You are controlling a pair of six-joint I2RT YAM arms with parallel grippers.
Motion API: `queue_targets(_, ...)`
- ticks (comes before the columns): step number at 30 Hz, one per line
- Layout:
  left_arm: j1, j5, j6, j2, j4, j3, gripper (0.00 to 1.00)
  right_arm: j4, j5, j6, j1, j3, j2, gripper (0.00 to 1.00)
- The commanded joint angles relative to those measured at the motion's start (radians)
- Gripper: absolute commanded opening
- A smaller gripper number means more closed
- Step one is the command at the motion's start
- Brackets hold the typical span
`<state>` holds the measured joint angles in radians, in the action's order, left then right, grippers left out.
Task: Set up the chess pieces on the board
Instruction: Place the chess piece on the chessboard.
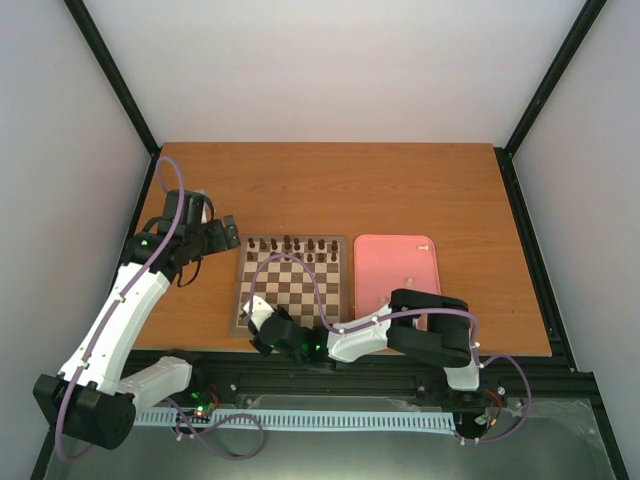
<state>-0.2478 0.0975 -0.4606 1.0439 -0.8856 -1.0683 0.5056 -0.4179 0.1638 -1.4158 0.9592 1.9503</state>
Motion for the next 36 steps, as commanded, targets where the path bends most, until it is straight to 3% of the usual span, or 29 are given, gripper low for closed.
queue_targets(1, -0.001, 0.000, -0.010, -0.023, 0.019, 0.001, 1.00, 0.031, -0.013, 0.017, 0.005, -0.012, 0.017, 0.18)
queue_targets(8, -0.001, -0.006, -0.015, -0.029, 0.010, 0.001, 1.00, -0.005, -0.005, -0.003, 0.005, -0.008, -0.032, 0.28)
queue_targets(18, -0.001, -0.026, -0.023, -0.024, 0.005, -0.018, 1.00, -0.239, 0.035, 0.011, 0.035, 0.043, -0.206, 0.41)
queue_targets(25, -0.001, -0.044, 0.009, 0.020, -0.059, -0.088, 1.00, -0.584, -0.015, 0.078, 0.057, 0.078, -0.411, 0.49)
queue_targets(29, -0.001, -0.062, 0.033, 0.044, -0.100, -0.125, 1.00, -0.796, -0.026, 0.158, 0.131, 0.074, -0.524, 0.50)
queue_targets(36, -0.001, -0.043, 0.033, 0.057, -0.101, -0.097, 1.00, -1.084, 0.018, 0.136, 0.190, 0.064, -0.590, 0.49)
